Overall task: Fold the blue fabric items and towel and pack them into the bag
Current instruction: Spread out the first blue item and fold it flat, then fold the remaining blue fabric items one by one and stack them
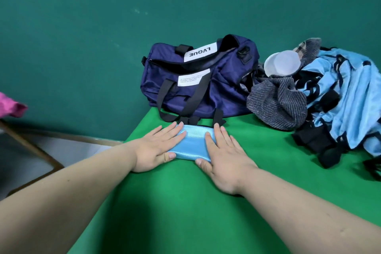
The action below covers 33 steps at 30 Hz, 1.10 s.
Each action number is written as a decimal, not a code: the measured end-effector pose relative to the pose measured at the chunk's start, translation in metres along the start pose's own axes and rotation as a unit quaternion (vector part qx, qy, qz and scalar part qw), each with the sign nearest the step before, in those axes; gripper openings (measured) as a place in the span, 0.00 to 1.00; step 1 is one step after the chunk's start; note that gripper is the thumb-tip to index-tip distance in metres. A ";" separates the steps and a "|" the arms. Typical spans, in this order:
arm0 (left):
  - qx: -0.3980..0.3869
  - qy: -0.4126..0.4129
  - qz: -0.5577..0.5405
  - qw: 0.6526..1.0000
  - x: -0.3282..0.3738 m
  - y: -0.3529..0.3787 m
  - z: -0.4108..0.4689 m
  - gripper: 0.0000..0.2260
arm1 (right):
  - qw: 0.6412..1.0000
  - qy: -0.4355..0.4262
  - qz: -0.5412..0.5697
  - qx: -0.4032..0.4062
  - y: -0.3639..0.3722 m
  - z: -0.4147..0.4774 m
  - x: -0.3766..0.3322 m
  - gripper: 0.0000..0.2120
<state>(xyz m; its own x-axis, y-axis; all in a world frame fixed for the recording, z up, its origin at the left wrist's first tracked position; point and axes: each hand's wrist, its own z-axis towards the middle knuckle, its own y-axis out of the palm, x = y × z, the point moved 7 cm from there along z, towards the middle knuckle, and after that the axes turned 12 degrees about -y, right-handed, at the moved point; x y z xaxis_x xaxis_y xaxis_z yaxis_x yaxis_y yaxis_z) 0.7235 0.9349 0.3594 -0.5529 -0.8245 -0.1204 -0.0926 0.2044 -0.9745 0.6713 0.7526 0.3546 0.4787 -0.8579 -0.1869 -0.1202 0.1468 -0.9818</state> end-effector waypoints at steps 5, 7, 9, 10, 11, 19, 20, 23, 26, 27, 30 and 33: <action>0.018 -0.009 0.004 1.000 -0.002 0.000 0.003 0.34 | 1.000 0.004 0.007 0.010 -0.001 0.006 0.003 0.39; 0.040 -0.055 0.029 0.997 -0.001 -0.001 -0.004 0.37 | 0.999 0.002 0.024 0.032 -0.004 0.002 0.003 0.40; 0.066 -0.117 0.034 0.990 0.001 0.000 -0.017 0.41 | 0.997 -0.003 0.039 0.062 -0.008 -0.002 0.002 0.43; 0.077 -0.143 0.019 0.986 0.003 0.002 -0.027 0.43 | 0.996 -0.007 0.049 0.075 -0.011 -0.005 0.003 0.44; 0.088 -0.161 -0.005 0.983 0.008 0.005 -0.037 0.44 | 0.994 -0.009 0.065 0.084 -0.011 -0.010 0.003 0.46; 0.099 -0.167 -0.069 0.979 0.096 0.002 -0.110 0.42 | 0.984 0.015 0.136 0.112 -0.009 -0.091 -0.005 0.44; 0.103 -0.159 -0.081 0.979 0.110 0.000 -0.112 0.42 | 0.983 0.019 0.140 0.115 -0.008 -0.104 -0.005 0.44; 0.100 -0.137 -0.089 0.982 0.160 -0.006 -0.113 0.41 | 0.981 0.034 0.145 0.128 -0.008 -0.139 0.004 0.45; 0.091 -0.116 -0.099 0.984 0.210 -0.014 -0.106 0.41 | 0.979 0.065 0.137 0.136 -0.010 -0.176 0.025 0.45; 0.090 -0.110 -0.105 0.984 0.223 -0.015 -0.102 0.41 | 0.978 0.078 0.132 0.139 -0.012 -0.190 0.035 0.44; 0.080 -0.098 -0.114 0.985 0.257 -0.019 -0.086 0.42 | 0.975 0.123 0.107 0.149 -0.021 -0.236 0.072 0.42; 0.076 -0.087 -0.106 0.988 0.291 -0.027 -0.063 0.43 | 0.970 0.175 0.071 0.155 -0.033 -0.280 0.119 0.40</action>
<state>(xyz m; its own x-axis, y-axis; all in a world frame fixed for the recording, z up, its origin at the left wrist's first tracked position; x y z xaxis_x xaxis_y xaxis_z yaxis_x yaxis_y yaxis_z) 0.5129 0.7227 0.3632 -0.3820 -0.9213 0.0724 -0.0586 -0.0540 -0.9968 0.4886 0.5072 0.3743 0.1455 -0.9246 -0.3521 0.1293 0.3706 -0.9198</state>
